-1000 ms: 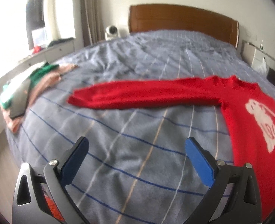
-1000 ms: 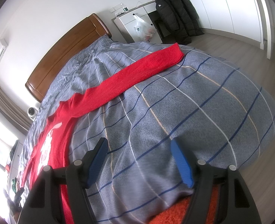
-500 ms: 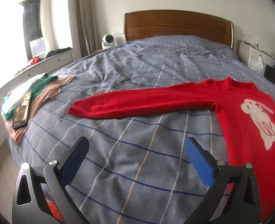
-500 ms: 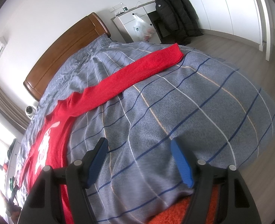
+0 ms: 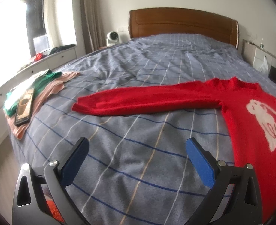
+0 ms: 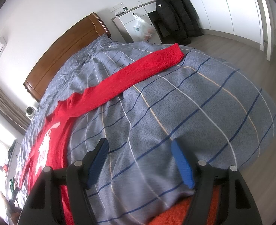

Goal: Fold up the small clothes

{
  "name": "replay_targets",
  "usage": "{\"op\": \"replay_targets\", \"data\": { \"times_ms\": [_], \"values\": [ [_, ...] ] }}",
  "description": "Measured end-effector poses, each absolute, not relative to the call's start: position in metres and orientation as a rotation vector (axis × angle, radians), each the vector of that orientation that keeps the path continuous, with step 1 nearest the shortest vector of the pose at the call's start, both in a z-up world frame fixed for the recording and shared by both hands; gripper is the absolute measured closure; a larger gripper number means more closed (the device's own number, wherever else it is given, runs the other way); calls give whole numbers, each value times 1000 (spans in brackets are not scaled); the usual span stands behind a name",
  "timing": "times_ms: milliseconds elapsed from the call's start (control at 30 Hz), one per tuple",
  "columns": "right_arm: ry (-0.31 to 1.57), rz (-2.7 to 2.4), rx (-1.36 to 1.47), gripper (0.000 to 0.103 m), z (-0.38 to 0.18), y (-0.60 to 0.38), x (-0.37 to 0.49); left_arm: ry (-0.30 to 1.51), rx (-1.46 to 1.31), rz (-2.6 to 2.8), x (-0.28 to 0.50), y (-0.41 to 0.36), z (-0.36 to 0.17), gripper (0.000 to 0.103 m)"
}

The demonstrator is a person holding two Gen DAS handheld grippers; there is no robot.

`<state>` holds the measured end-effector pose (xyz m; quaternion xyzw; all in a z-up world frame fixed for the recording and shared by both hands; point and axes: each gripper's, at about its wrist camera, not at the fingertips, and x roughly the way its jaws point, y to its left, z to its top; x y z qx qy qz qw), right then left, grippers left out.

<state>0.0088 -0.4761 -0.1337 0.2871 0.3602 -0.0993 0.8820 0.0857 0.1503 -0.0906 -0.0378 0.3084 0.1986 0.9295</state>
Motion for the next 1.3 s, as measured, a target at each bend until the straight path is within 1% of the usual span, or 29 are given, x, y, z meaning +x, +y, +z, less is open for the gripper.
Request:
{"op": "replay_targets", "data": {
  "times_ms": [1300],
  "values": [
    [749,-207,599,34,-134,-478,8,668,-73,437,89,156,-98,0]
  ]
}}
